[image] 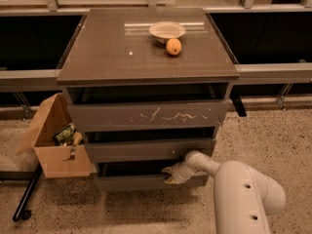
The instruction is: Open bottom drawer
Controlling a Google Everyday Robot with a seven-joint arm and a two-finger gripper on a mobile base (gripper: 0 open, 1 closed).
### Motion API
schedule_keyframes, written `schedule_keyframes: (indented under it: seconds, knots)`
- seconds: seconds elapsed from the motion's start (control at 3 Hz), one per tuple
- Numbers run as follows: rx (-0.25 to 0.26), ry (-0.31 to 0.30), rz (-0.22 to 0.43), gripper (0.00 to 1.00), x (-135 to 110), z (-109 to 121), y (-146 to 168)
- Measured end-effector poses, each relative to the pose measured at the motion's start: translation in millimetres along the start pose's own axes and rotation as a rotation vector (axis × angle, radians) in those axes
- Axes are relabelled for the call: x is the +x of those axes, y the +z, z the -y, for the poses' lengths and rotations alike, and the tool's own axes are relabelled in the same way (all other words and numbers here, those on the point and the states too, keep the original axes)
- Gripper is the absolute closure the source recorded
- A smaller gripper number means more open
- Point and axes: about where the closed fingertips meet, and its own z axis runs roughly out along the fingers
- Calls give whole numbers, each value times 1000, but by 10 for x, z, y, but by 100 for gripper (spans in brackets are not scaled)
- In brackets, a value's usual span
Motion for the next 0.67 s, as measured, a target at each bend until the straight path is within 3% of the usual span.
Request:
schedule_keyframes:
  seconds: [0.33, 0.67]
  knots:
    - [0, 0, 0, 86, -3, 0, 0]
    - [0, 0, 0, 63, -3, 0, 1]
